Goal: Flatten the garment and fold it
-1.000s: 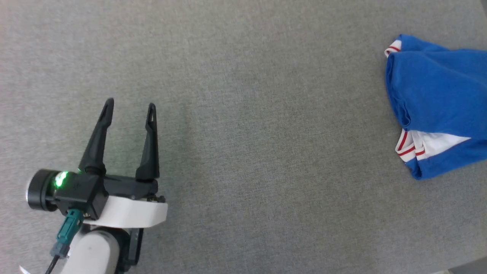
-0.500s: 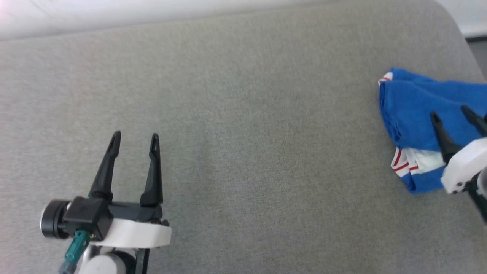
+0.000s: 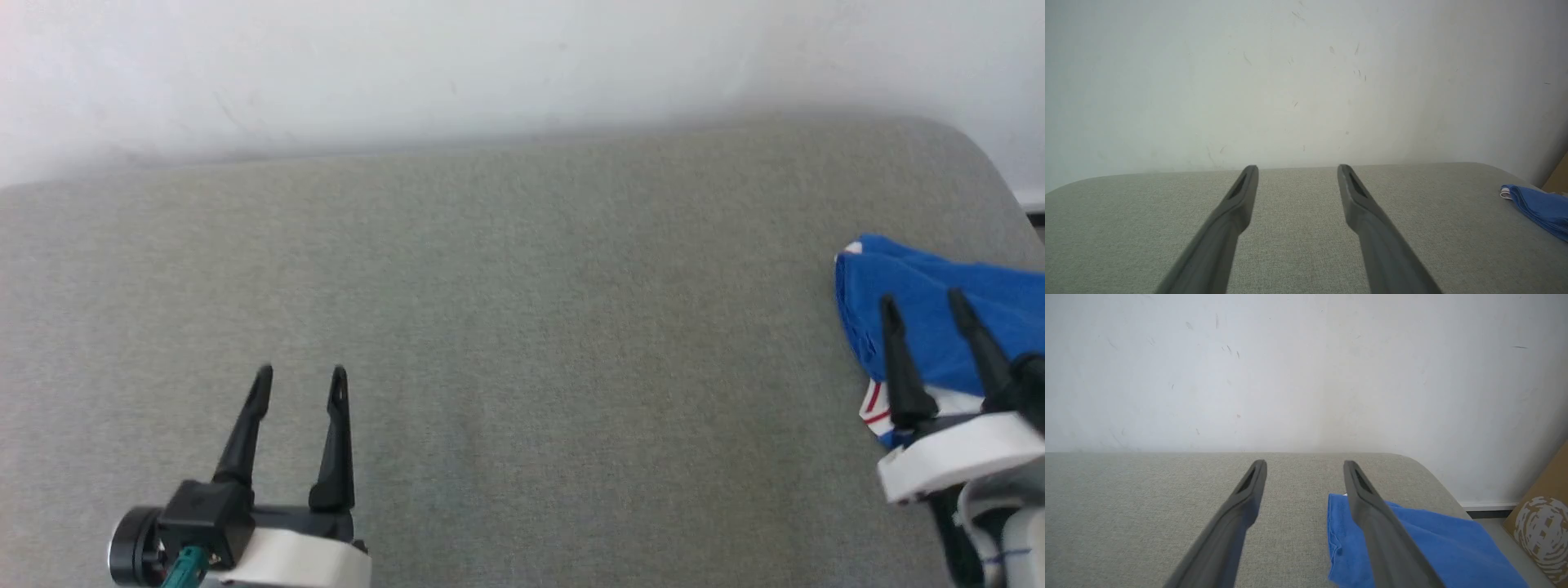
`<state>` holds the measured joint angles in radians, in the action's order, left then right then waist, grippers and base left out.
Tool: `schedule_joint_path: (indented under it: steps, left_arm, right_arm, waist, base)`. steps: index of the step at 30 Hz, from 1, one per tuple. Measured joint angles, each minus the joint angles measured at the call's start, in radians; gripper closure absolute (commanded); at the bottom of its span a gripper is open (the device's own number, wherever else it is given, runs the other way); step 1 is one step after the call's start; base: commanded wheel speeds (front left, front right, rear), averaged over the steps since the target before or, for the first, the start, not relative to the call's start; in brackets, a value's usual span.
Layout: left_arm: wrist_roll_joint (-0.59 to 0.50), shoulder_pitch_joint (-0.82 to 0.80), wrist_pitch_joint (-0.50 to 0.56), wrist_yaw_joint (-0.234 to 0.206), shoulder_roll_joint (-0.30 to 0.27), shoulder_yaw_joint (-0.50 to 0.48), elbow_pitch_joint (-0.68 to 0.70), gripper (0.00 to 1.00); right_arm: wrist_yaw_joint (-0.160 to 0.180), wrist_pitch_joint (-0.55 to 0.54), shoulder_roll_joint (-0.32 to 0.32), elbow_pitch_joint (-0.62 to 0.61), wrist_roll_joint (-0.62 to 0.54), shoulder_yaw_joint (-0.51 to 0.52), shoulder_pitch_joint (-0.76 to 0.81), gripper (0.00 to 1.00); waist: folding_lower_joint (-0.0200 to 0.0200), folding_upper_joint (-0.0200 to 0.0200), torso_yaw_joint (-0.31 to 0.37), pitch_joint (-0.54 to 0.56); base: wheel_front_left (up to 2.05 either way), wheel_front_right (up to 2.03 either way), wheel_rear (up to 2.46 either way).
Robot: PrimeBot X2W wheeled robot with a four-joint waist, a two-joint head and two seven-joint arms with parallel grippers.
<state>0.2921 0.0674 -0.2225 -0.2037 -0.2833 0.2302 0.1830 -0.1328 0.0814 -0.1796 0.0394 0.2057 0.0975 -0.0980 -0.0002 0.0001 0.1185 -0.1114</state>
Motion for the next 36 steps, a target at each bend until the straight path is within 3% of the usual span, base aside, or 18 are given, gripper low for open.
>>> schedule_joint_path:
  steps: [9, 17, 31, 32, 36]
  left_arm:
    - [0.006, 0.115, 0.001, -0.019, 0.002, 0.020, -0.016, 0.00]
    - [0.019, 0.142, -0.017, -0.016, 0.032, 0.046, -0.089, 0.00]
    - [0.033, 0.156, -0.033, 0.009, 0.058, 0.024, -0.149, 0.00]
    - [0.033, 0.156, -0.033, 0.009, 0.058, 0.024, -0.149, 1.00]
    - [0.033, 0.156, -0.033, 0.009, 0.058, 0.027, -0.149, 1.00]
  right_arm:
    - [0.000, 0.034, 0.117, -0.044, -0.110, 0.054, 0.165, 0.00]
    - [0.000, 0.073, 0.125, -0.004, -0.139, 0.058, 0.251, 0.00]
    - [0.000, 0.087, 0.125, 0.025, -0.134, 0.034, 0.255, 0.00]
    - [0.000, 0.086, 0.125, 0.026, -0.134, 0.033, 0.255, 1.00]
    - [0.000, 0.086, 0.124, 0.027, -0.134, 0.032, 0.254, 1.00]
  waist:
    - [-0.0001, -0.0001, -0.058, 0.101]
    - [0.0001, -0.0001, -0.098, 0.149]
    - [0.0002, -0.0001, -0.116, 0.167]
    - [0.0002, -0.0002, -0.116, 0.167]
    - [0.0002, -0.0001, -0.116, 0.167]
  base:
    - [0.00, 0.00, 0.00]
    - [0.00, 0.00, 0.00]
    - [0.00, 0.00, 0.00]
    - [0.00, 0.00, 0.00]
    - [0.00, 0.00, 0.00]
